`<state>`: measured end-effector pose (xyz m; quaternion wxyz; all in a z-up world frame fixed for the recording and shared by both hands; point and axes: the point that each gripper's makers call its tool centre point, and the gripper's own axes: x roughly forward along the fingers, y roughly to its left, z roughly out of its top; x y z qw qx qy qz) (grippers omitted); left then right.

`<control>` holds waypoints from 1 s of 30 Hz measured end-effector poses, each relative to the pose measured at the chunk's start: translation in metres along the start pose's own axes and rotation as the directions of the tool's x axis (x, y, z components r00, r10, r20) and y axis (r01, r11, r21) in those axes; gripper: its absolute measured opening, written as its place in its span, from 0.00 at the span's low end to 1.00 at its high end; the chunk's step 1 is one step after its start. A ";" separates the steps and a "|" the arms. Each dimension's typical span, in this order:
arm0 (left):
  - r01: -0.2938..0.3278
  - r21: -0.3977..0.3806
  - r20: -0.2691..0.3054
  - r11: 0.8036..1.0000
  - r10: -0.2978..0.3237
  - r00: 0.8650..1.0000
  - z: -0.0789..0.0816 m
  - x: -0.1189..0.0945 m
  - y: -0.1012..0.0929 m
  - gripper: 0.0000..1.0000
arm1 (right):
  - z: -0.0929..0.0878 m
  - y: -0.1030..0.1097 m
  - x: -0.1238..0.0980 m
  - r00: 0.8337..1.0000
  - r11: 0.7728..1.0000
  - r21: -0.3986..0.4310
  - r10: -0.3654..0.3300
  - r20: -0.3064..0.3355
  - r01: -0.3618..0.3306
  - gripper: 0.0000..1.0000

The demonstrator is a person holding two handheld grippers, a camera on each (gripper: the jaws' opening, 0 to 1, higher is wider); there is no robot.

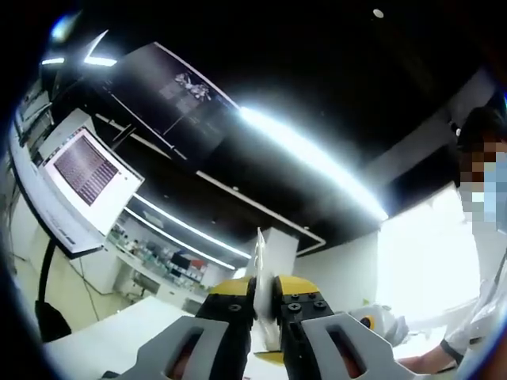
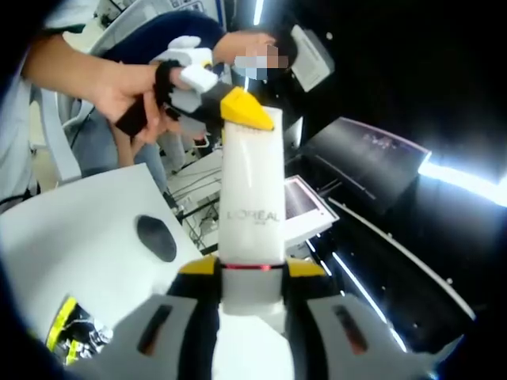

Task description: Arrange the skincare products in the storage area until every visible bottle or jar stands upright without overlapping.

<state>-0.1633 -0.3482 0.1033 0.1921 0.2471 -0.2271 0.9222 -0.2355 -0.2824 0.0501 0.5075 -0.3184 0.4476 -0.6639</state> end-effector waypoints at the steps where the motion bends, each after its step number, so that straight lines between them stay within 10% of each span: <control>1: -0.001 0.006 -0.005 1.000 0.001 1.000 0.000 0.000 -0.001 0.09 | 0.001 0.001 0.000 1.000 1.000 -0.005 0.007 0.009 -0.007 0.30; 21: -0.009 0.073 -0.032 0.997 0.011 0.999 0.001 0.004 -0.017 0.08 | 0.009 0.008 -0.006 0.987 0.987 0.056 0.147 0.068 -0.151 0.31; 30: -0.003 0.083 -0.066 0.997 0.008 0.998 0.002 0.011 -0.019 0.07 | 0.004 0.012 -0.010 0.962 0.934 0.231 0.264 0.067 -0.273 0.29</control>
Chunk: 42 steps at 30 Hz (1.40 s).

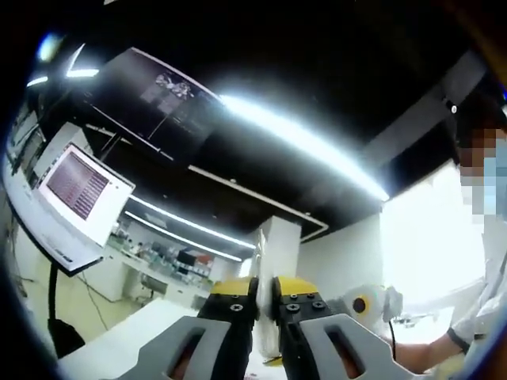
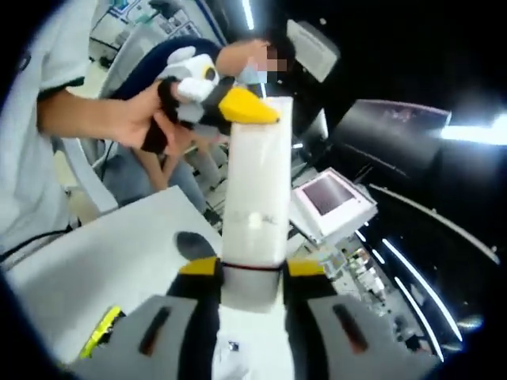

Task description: Arrange the skincare products in the storage area until every visible bottle or jar stands upright without overlapping.

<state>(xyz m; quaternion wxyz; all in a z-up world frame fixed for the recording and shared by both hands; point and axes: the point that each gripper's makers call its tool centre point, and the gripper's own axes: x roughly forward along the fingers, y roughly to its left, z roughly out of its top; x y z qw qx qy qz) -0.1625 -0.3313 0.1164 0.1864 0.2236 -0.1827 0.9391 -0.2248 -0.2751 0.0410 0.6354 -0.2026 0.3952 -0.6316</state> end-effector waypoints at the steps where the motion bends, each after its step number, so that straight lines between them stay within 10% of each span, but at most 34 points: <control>1: 0.004 -0.002 -0.002 1.000 -0.004 1.000 -0.001 0.001 -0.001 0.07 | -0.001 -0.001 -0.001 1.000 1.000 0.013 0.008 0.003 -0.008 0.29; 24: 0.087 0.069 -0.110 0.994 -0.079 0.991 -0.011 0.046 -0.023 0.07 | -0.019 -0.009 -0.017 0.998 0.970 0.237 0.054 0.013 -0.056 0.30; 42: 0.159 0.028 -0.187 0.987 -0.152 0.971 -0.034 0.083 -0.038 0.04 | -0.031 -0.042 -0.068 0.996 0.918 0.391 -0.083 0.042 0.060 0.26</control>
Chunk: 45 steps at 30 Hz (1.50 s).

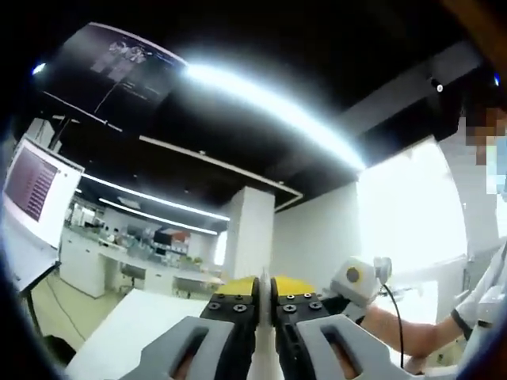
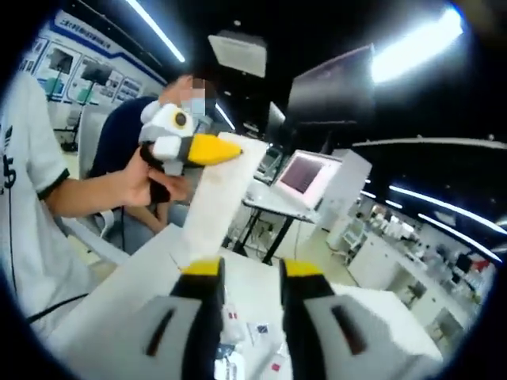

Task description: Arrange the skincare products in the storage area until every visible bottle or jar stands upright without overlapping.

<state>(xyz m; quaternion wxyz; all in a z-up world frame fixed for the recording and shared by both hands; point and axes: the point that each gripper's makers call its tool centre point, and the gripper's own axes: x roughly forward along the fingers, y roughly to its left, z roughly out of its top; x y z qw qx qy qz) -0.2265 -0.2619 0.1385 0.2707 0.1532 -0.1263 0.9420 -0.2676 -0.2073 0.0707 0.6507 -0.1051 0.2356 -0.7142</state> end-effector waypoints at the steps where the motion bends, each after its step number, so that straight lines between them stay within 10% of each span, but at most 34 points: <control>1: 0.003 0.001 -0.004 1.000 -0.003 1.000 -0.001 0.002 0.001 0.04 | -0.002 -0.001 -0.002 1.000 1.000 0.006 -0.003 -0.004 0.003 0.26; 22: 0.118 -0.036 -0.063 0.992 -0.120 0.991 -0.028 0.023 -0.018 0.02 | -0.009 -0.001 -0.044 0.996 0.994 0.070 -0.080 -0.045 0.083 0.26; 45: 0.261 -0.133 -0.033 0.956 -0.268 0.963 -0.052 0.062 -0.032 0.02 | -0.033 0.028 -0.165 0.952 0.923 0.239 -0.305 -0.026 0.302 0.36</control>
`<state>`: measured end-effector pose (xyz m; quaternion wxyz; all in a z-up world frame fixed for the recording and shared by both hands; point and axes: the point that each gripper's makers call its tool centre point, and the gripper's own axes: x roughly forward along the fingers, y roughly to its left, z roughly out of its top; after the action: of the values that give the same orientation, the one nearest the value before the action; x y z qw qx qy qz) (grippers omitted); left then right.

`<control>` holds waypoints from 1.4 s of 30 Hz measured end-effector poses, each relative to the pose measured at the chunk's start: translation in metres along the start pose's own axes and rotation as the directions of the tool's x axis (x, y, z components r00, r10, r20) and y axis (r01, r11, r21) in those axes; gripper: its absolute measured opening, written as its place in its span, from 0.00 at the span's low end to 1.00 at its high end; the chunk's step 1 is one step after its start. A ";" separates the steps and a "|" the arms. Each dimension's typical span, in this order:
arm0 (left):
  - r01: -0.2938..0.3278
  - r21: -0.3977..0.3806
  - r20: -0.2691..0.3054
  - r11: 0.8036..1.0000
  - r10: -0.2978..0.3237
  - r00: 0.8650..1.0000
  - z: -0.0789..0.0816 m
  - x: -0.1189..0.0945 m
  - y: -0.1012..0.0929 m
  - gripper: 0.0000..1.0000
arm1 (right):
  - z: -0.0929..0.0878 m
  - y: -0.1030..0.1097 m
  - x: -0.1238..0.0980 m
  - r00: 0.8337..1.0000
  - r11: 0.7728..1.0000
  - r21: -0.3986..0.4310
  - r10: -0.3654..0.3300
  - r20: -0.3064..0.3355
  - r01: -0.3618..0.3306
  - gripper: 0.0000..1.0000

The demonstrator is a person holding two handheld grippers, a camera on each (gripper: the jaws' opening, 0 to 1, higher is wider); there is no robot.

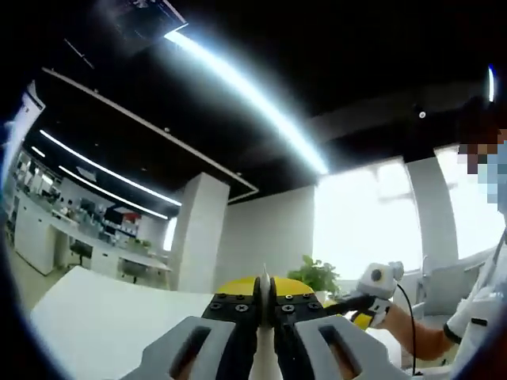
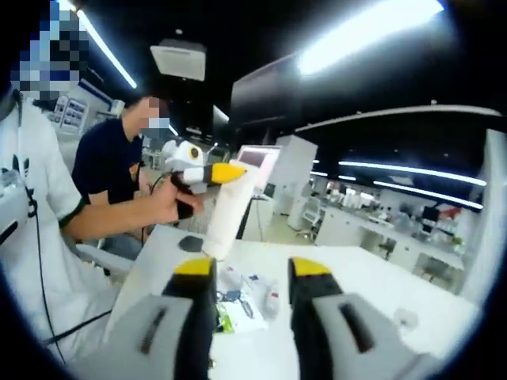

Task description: Arrange the skincare products in the storage area until every visible bottle or jar stands upright without overlapping.

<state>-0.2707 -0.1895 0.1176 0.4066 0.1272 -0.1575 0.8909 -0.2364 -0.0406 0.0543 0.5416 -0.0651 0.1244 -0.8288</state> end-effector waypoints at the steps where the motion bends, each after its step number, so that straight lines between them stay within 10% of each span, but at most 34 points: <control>1: 0.008 -0.008 -0.003 1.000 -0.008 1.000 -0.002 0.003 0.000 0.02 | -0.003 0.001 -0.006 1.000 1.000 0.009 -0.010 0.000 0.010 0.37; 25: 0.174 -0.119 -0.031 0.978 -0.178 0.983 -0.039 0.068 -0.012 0.03 | -0.039 -0.008 -0.104 0.944 0.939 0.095 -0.325 -0.062 0.329 0.62; 42: 0.304 -0.150 -0.038 0.941 -0.313 0.949 -0.065 0.102 -0.022 0.03 | -0.053 -0.006 -0.134 0.917 0.907 0.138 -0.387 -0.094 0.397 0.67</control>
<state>-0.3247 -0.0811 0.0979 0.5538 0.0939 -0.1862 0.8061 -0.2005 0.0911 0.0084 0.3633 -0.0201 0.0616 -0.9294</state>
